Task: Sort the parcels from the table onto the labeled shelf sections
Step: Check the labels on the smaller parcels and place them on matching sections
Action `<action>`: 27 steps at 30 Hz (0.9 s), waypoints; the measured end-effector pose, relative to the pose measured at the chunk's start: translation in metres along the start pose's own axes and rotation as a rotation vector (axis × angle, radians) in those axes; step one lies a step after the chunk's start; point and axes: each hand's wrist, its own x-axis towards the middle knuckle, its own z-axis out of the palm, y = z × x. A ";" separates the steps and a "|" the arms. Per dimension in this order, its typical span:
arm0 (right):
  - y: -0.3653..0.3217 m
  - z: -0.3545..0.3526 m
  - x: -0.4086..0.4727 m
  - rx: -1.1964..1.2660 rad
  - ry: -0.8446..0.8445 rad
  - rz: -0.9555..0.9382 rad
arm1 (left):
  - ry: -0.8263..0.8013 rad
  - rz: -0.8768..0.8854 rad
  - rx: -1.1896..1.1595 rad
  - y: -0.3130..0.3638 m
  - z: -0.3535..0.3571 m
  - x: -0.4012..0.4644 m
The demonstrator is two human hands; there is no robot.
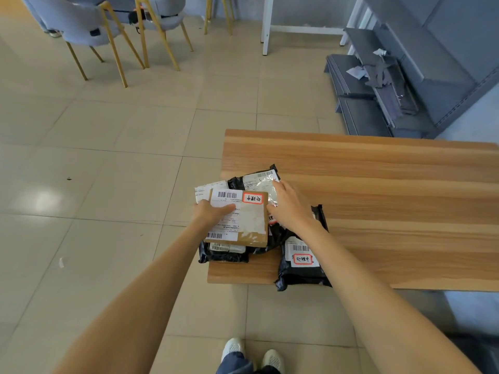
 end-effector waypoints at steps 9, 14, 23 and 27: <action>0.009 -0.003 -0.006 0.077 0.049 -0.005 | -0.040 0.058 -0.196 0.006 0.000 -0.009; 0.014 -0.019 -0.011 0.079 0.046 -0.010 | -0.076 0.082 -0.220 0.024 -0.007 -0.019; 0.020 -0.100 -0.005 -0.004 0.142 0.023 | -0.034 0.183 -0.271 0.120 -0.029 -0.055; 0.019 -0.141 0.000 -0.074 0.239 0.013 | -0.044 0.277 -0.270 0.165 -0.039 -0.077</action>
